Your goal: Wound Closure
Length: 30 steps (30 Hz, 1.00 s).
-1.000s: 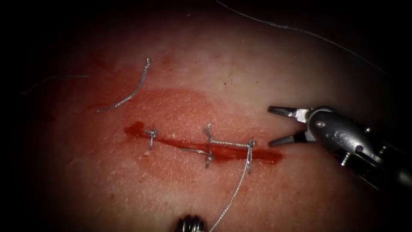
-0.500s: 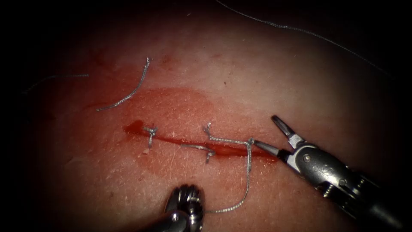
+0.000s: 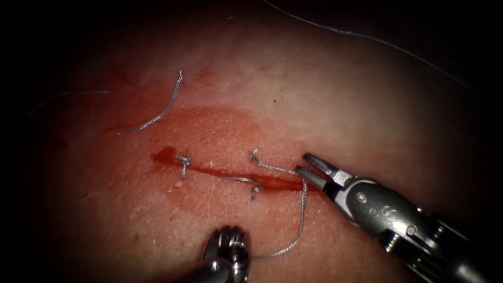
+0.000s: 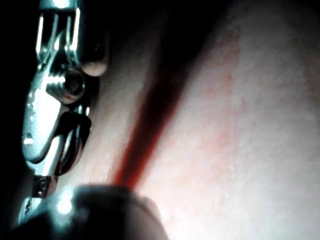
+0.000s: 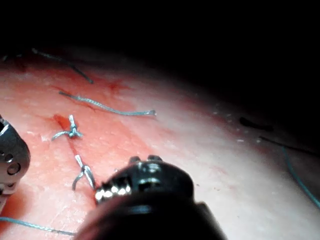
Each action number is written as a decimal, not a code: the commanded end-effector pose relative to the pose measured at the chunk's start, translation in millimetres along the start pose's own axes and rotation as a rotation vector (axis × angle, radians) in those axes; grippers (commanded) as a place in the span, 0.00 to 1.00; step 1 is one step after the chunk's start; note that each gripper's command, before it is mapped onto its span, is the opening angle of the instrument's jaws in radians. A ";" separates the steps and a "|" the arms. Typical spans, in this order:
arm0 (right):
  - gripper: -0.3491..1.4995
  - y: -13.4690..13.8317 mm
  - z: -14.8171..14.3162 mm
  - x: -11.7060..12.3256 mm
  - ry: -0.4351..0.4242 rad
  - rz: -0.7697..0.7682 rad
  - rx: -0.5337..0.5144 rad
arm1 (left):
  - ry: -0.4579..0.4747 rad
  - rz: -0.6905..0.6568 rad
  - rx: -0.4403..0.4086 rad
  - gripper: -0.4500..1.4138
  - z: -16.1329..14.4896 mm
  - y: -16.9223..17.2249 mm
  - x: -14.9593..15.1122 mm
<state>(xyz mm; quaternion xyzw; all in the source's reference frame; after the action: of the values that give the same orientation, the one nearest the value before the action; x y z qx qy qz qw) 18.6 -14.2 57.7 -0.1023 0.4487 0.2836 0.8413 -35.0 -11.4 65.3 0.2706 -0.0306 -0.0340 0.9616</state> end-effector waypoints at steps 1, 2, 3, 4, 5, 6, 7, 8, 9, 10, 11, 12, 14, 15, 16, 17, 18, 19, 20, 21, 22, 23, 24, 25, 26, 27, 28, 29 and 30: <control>0.15 0.0 1.3 1.2 0.012 -0.002 0.000 | -0.005 0.000 -0.006 0.00 -0.9 0.6 -0.6; 0.17 -0.3 1.8 1.2 0.011 -0.003 -0.004 | -0.005 0.000 -0.006 0.00 -0.9 0.6 -0.6; 0.19 -0.6 2.5 1.1 0.007 -0.004 -0.003 | -0.005 0.000 -0.006 0.00 -0.9 0.6 -0.6; 0.20 -0.8 3.0 1.0 -0.001 -0.006 -0.004 | -0.005 0.000 -0.006 0.00 -0.9 0.6 -0.6; 0.23 -0.9 3.2 0.9 -0.006 -0.007 -0.004 | -0.005 0.000 -0.006 0.00 -0.9 0.6 -0.6; 0.25 -0.9 3.4 0.7 -0.008 -0.009 -0.005 | -0.005 0.000 -0.006 0.00 -0.9 0.6 -0.6; 0.37 -0.9 3.7 0.3 -0.007 -0.011 -0.007 | -0.005 0.000 -0.006 0.00 -0.9 0.6 -0.6; 0.42 -0.9 3.8 0.2 -0.006 -0.018 -0.009 | -0.005 0.000 -0.006 0.00 -0.9 0.6 -0.6; 0.54 -0.8 4.0 0.0 -0.007 -0.019 -0.006 | -0.005 0.000 -0.006 0.00 -0.9 0.6 -0.6; 0.55 -0.8 4.1 0.0 -0.010 -0.020 -0.005 | -0.005 0.000 -0.006 0.00 -0.9 0.5 -0.6; 0.55 -0.8 4.2 -0.2 -0.018 -0.022 -0.006 | -0.005 0.000 -0.006 0.00 -0.9 0.5 -0.6; 0.57 -0.8 4.2 -0.4 -0.023 -0.024 -0.005 | -0.005 0.000 -0.006 0.00 -0.9 0.5 -0.5; 0.59 -0.9 4.3 -0.5 -0.025 -0.025 -0.004 | -0.005 0.000 -0.006 0.00 -0.9 0.5 -0.5; 0.58 -0.9 4.3 -0.6 -0.027 -0.027 -0.004 | -0.005 0.000 -0.006 0.00 -0.9 0.5 -0.5; 0.56 -1.0 4.4 -0.7 -0.030 -0.028 -0.003 | -0.005 0.000 -0.006 0.00 -0.9 0.5 -0.5; 0.52 -1.0 4.4 -0.8 -0.035 -0.029 -0.002 | -0.005 0.000 -0.006 0.00 -0.9 0.5 -0.5; 0.44 -1.1 4.6 -1.1 -0.050 -0.033 0.001 | -0.005 0.000 -0.006 0.00 -0.9 0.5 -0.5; 0.41 -1.2 4.8 -1.2 -0.055 -0.040 0.002 | -0.005 0.000 -0.006 0.00 -0.9 0.5 -0.5; 0.14 -1.3 5.1 -1.5 -0.062 -0.043 0.002 | -0.005 -0.001 -0.006 0.00 -0.9 0.4 -0.5; 0.04 -1.3 5.2 -1.5 -0.064 -0.043 0.005 | -0.005 -0.001 -0.006 0.00 -0.9 0.4 -0.6; 0.00 -1.3 5.4 -1.5 -0.071 -0.049 0.005 | -0.005 -0.001 -0.006 0.00 -0.9 0.4 -0.6; 0.00 -1.3 5.4 -1.5 -0.070 -0.055 0.007 | -0.005 -0.001 -0.006 0.00 -0.9 0.4 -0.5; 0.00 -1.2 5.5 -1.3 -0.078 -0.072 0.000 | -0.005 -0.001 -0.006 0.00 -0.9 0.4 -0.5; 0.00 -1.0 5.5 -1.2 -0.079 -0.071 0.001 | -0.005 -0.001 -0.006 0.00 -0.9 0.4 -0.5; 0.00 -0.8 5.5 -1.0 -0.080 -0.070 0.002 | -0.005 -0.001 -0.007 0.00 -0.9 0.3 -0.5; 0.00 0.1 5.3 -0.2 -0.085 -0.062 0.006 | -0.003 0.000 -0.006 0.00 -0.6 0.0 -0.4; 0.00 0.5 5.1 0.1 -0.080 -0.058 0.002 | 0.004 -0.001 0.002 0.00 -0.5 -0.3 -0.2; 0.00 1.8 4.6 0.6 -0.061 -0.048 -0.009 | 0.019 -0.008 0.020 0.00 -0.2 -0.8 0.0; 0.00 2.1 4.5 0.6 -0.061 -0.046 -0.013 | 0.023 -0.011 0.024 0.00 -0.1 -1.0 0.0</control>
<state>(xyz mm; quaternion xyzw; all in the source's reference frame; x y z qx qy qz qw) 20.5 -11.6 60.5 -0.1070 0.4162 0.2705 0.8615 -34.5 -13.3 65.2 0.2847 -0.0145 -0.0353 0.9578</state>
